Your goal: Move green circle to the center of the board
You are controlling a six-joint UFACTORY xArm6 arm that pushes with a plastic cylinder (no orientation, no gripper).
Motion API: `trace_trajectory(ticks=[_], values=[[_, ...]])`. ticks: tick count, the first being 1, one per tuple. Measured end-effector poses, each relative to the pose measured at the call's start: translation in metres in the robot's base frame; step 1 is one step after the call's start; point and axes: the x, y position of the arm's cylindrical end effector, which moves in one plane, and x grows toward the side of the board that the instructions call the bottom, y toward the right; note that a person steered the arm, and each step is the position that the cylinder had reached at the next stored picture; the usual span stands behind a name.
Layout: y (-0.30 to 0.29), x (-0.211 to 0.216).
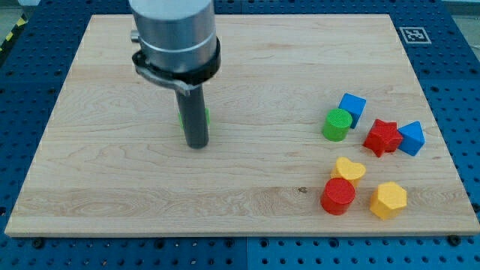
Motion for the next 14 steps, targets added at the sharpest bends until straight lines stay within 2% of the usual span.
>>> trace_trajectory(ticks=[2, 3, 4, 6, 7, 8, 10, 14], values=[[-0.018, -0.071], [-0.010, -0.060], [0.028, -0.022], [0.161, -0.008], [0.167, 0.017], [0.167, 0.019], [0.219, 0.019], [0.229, 0.003]])
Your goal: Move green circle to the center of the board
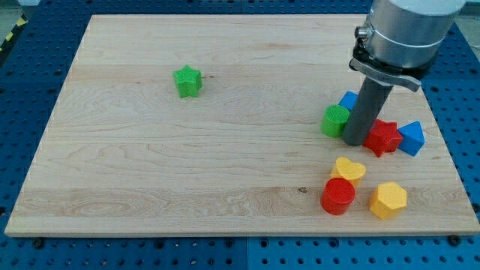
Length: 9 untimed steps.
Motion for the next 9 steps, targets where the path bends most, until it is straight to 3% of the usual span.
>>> trace_trajectory(ticks=[2, 3, 4, 6, 9], values=[[-0.028, -0.031], [-0.027, -0.092], [-0.023, -0.120], [-0.023, -0.078], [-0.023, -0.093]])
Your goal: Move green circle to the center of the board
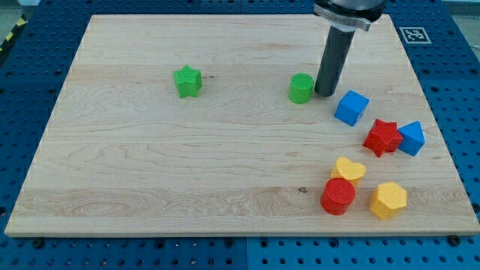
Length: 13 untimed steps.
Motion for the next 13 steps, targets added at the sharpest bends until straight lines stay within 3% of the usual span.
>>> trace_trajectory(ticks=[13], values=[[-0.094, 0.025]])
